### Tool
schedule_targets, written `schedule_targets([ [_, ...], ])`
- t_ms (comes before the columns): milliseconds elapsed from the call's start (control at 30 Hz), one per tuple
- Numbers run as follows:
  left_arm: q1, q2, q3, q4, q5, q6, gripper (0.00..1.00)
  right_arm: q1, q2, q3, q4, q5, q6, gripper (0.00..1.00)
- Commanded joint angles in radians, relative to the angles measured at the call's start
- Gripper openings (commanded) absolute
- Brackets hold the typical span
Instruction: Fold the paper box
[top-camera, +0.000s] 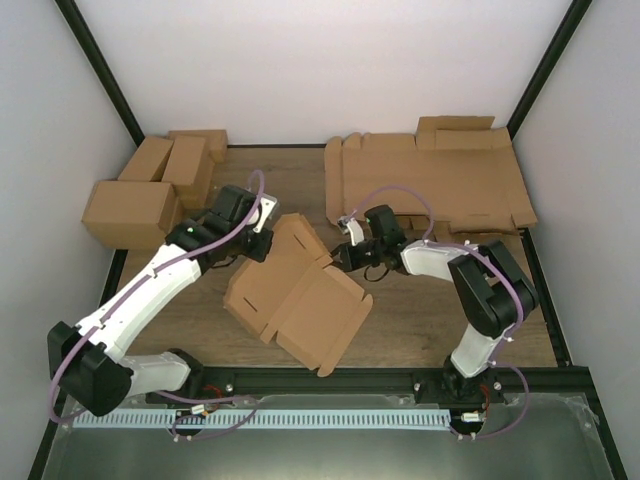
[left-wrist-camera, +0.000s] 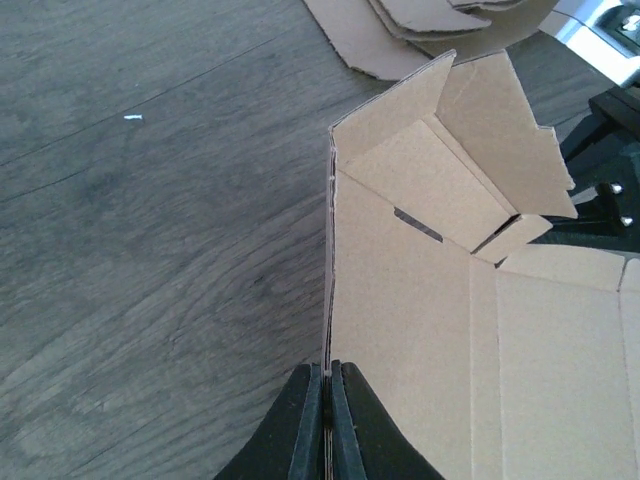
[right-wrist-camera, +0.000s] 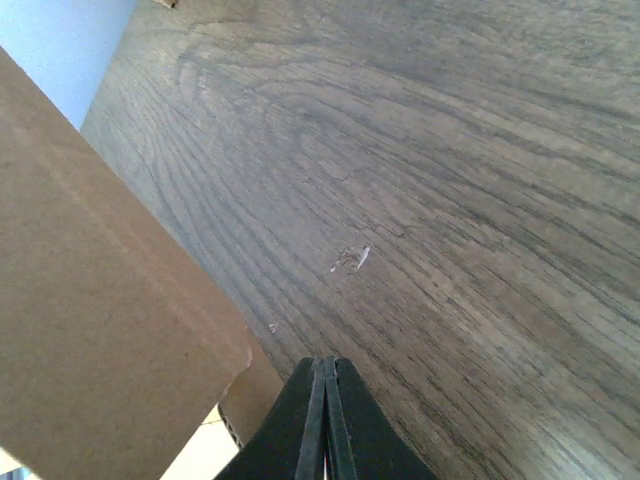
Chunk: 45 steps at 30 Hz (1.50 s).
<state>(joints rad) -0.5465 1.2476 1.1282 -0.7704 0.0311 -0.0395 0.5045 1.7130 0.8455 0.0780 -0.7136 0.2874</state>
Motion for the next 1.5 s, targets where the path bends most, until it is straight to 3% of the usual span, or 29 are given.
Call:
schedule_targets([
  [0,-0.031,0.010,0.017,-0.010,-0.054,-0.034,0.04,0.051,-0.050,-0.016,0.065,0.051,0.010,0.01],
  [167,-0.033,0.025,0.017,-0.017,-0.086,-0.059,0.04,0.077,-0.110,-0.097,0.123,0.102,0.034,0.01],
  [600,-0.034,0.055,0.004,-0.025,-0.108,-0.100,0.04,0.088,-0.229,-0.264,0.362,-0.023,0.042,0.01],
  [967,-0.035,0.079,-0.001,-0.019,-0.105,-0.122,0.04,0.097,-0.251,-0.298,0.345,-0.039,0.002,0.01],
  [1133,-0.056,0.066,-0.002,0.005,-0.039,-0.082,0.04,0.097,-0.209,-0.269,0.285,0.072,0.011,0.01],
  [1267,-0.112,0.112,0.035,-0.071,-0.146,-0.042,0.04,0.097,-0.230,-0.267,0.274,0.206,0.051,0.02],
  [1467,-0.206,0.160,0.085,-0.130,-0.295,-0.046,0.04,0.091,-0.245,-0.232,0.240,0.288,0.035,0.07],
])
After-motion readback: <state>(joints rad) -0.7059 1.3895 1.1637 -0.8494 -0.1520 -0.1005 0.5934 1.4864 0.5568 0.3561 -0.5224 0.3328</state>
